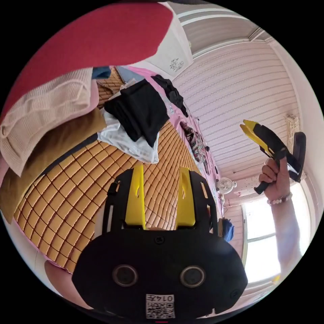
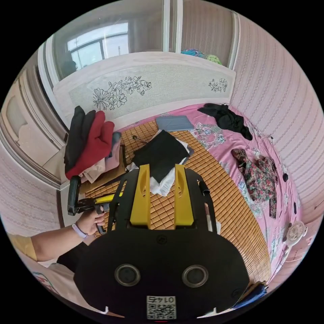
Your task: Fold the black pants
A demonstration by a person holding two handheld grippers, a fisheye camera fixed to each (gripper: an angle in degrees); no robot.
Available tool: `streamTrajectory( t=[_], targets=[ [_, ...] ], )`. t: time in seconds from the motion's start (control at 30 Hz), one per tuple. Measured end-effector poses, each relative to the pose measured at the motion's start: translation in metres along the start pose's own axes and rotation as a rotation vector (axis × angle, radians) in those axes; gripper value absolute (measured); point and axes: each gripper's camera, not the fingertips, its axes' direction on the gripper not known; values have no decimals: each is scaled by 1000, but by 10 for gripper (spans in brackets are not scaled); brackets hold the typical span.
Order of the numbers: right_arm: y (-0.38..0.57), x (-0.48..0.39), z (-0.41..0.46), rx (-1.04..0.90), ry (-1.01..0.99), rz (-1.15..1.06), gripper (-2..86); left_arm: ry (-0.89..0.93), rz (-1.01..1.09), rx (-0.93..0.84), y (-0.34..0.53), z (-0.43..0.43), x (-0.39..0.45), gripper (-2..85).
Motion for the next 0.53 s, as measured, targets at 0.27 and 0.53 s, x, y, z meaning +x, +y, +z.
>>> streamTrajectory(
  t=[0.27,0.53],
  targets=[
    [391,12,-1,-366,-120,472,95,84,294,-148,170,32,15,64],
    [605,66,-172,-80,188,1105,89,310,809,-411,284,112,156,76]
  ],
)
